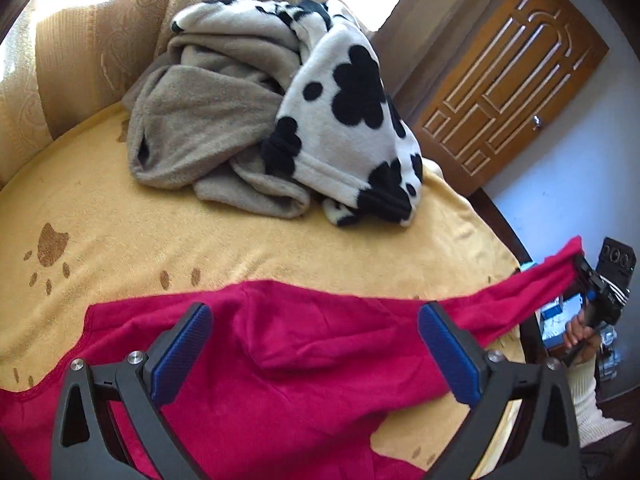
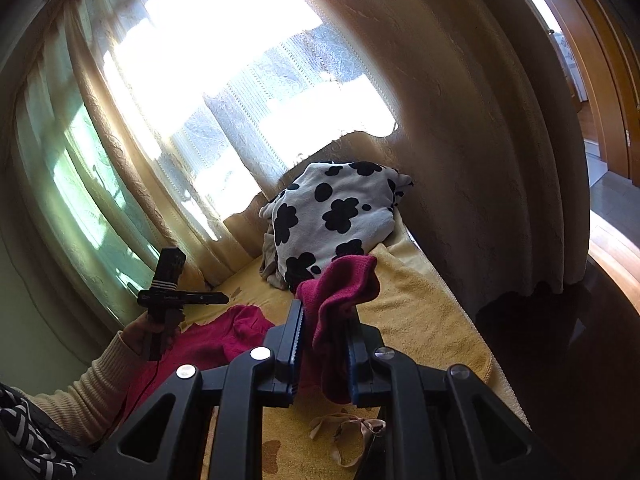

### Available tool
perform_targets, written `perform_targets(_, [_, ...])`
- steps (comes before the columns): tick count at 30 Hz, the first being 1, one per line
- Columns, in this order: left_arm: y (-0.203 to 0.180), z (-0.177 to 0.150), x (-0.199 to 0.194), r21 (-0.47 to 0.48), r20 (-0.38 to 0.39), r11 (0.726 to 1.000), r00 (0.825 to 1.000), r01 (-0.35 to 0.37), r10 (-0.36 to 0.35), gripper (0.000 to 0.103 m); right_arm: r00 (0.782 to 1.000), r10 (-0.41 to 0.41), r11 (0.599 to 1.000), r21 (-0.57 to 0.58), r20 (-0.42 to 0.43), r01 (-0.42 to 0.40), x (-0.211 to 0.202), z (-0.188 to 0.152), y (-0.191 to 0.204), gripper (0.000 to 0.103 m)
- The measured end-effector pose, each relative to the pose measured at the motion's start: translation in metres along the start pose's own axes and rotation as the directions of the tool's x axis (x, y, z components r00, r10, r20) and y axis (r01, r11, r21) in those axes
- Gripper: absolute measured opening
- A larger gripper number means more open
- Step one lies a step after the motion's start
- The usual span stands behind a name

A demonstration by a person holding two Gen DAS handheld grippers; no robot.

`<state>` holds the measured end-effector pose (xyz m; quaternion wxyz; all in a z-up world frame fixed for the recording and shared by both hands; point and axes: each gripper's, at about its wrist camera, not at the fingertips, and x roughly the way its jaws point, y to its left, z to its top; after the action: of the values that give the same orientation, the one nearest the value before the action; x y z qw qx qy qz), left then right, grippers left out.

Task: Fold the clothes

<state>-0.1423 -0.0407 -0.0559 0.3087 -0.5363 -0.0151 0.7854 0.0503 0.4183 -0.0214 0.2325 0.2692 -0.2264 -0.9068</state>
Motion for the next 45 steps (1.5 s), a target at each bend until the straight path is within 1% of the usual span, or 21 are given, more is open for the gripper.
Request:
perform_targets(3, [-0.016, -0.009, 0.019, 0.006, -0.072, 1.000, 0.997, 0.011, -0.010, 0.103, 1.000, 0.003, 1.000, -0.022, -0.016, -0.004, 0.007, 0.000, 0.005, 0.019])
perform_targets(5, [-0.019, -0.008, 0.041, 0.019, -0.082, 0.998, 0.995, -0.052, 0.053, 0.103, 1.000, 0.011, 1.000, -0.025, -0.012, -0.012, 0.008, 0.001, 0.007, 0.019])
perform_targets(6, [-0.018, -0.008, 0.050, 0.031, -0.080, 0.994, 0.991, -0.102, 0.104, 0.103, 1.000, 0.013, 1.000, -0.024, -0.007, -0.013, 0.008, 0.002, 0.007, 0.019])
perform_targets(7, [-0.017, -0.007, 0.059, 0.047, -0.064, 0.983, 0.982, -0.177, 0.180, 0.103, 1.000, 0.014, 1.000, -0.024, -0.001, -0.014, 0.007, 0.002, 0.008, 0.019])
perform_targets(8, [-0.016, -0.005, 0.067, 0.067, -0.039, 0.964, 0.964, -0.259, 0.262, 0.103, 1.000, 0.015, 1.000, -0.023, 0.006, -0.015, 0.005, 0.003, 0.008, 0.019])
perform_targets(9, [-0.015, -0.003, 0.074, 0.085, -0.007, 0.945, 0.948, -0.317, 0.319, 0.103, 1.000, 0.015, 1.000, -0.023, 0.015, -0.015, 0.002, 0.005, 0.009, 0.019])
perform_targets(12, [-0.010, 0.008, 0.081, 0.036, 0.076, 0.927, 0.926, -0.374, 0.371, 0.103, 0.998, 0.022, 0.999, -0.027, 0.055, -0.020, -0.009, 0.008, 0.015, 0.019])
perform_targets(17, [-0.001, 0.020, 0.088, -0.048, 0.154, 0.894, 0.881, -0.445, 0.446, 0.103, 0.993, 0.033, 0.998, -0.049, 0.118, -0.027, -0.029, 0.007, 0.027, 0.019])
perform_targets(19, [0.003, 0.020, 0.087, -0.083, 0.173, 0.891, 0.874, -0.446, 0.454, 0.103, 0.994, 0.000, 0.998, -0.055, 0.109, 0.006, -0.027, 0.004, 0.026, 0.019])
perform_targets(22, [0.003, 0.016, 0.085, -0.079, 0.177, 0.894, 0.877, -0.440, 0.447, 0.103, 0.996, -0.072, 0.996, -0.046, 0.059, 0.075, -0.013, -0.002, 0.015, 0.019])
perform_targets(23, [0.003, 0.014, 0.083, -0.076, 0.177, 0.898, 0.881, -0.432, 0.439, 0.103, 0.996, -0.077, 0.997, -0.023, 0.042, 0.078, -0.006, -0.004, 0.007, 0.019])
perform_targets(24, [0.005, 0.013, 0.080, -0.079, 0.177, 0.907, 0.890, -0.413, 0.421, 0.103, 0.996, -0.082, 0.997, 0.001, 0.025, 0.082, 0.000, -0.006, 0.000, 0.019])
perform_targets(27, [0.012, 0.006, 0.057, -0.131, 0.191, 0.943, 0.926, -0.305, 0.326, 0.103, 0.996, -0.093, 0.994, 0.056, 0.003, 0.092, 0.013, -0.007, -0.017, 0.019])
perform_targets(31, [0.010, -0.012, 0.019, -0.142, 0.214, 0.973, 0.954, -0.181, 0.208, 0.103, 0.996, -0.081, 0.996, 0.047, 0.028, 0.080, 0.012, 0.002, -0.012, 0.019])
perform_targets(33, [0.007, -0.026, 0.016, -0.125, 0.168, 0.980, 0.970, -0.154, 0.174, 0.103, 0.996, -0.074, 0.997, 0.033, 0.042, 0.073, 0.011, 0.007, -0.005, 0.019])
perform_targets(36, [-0.008, -0.042, 0.048, -0.125, 0.066, 0.982, 0.986, -0.141, 0.150, 0.103, 0.996, -0.047, 0.999, 0.026, 0.072, 0.045, 0.009, 0.015, 0.006, 0.019])
perform_targets(37, [-0.018, -0.043, 0.058, -0.108, 0.055, 0.981, 0.985, -0.159, 0.166, 0.103, 0.996, -0.029, 0.999, 0.028, 0.082, 0.027, 0.010, 0.018, 0.009, 0.019])
perform_targets(39, [-0.033, -0.043, 0.063, -0.041, 0.072, 0.970, 0.968, -0.239, 0.242, 0.103, 0.995, 0.001, 0.999, 0.033, 0.100, -0.004, 0.012, 0.023, 0.017, 0.019])
perform_targets(42, [-0.055, -0.046, 0.075, 0.074, 0.108, 0.930, 0.930, -0.361, 0.352, 0.103, 0.990, 0.048, 0.998, 0.039, 0.131, -0.054, 0.014, 0.032, 0.030, 0.019])
perform_targets(43, [-0.060, -0.047, 0.077, 0.098, 0.114, 0.922, 0.924, -0.376, 0.365, 0.103, 0.988, 0.064, 0.997, 0.038, 0.144, -0.070, 0.015, 0.036, 0.036, 0.019])
perform_targets(45, [-0.062, -0.048, 0.071, 0.104, 0.114, 0.931, 0.935, -0.349, 0.337, 0.103, 0.982, 0.089, 0.995, 0.023, 0.167, -0.094, 0.017, 0.045, 0.049, 0.019])
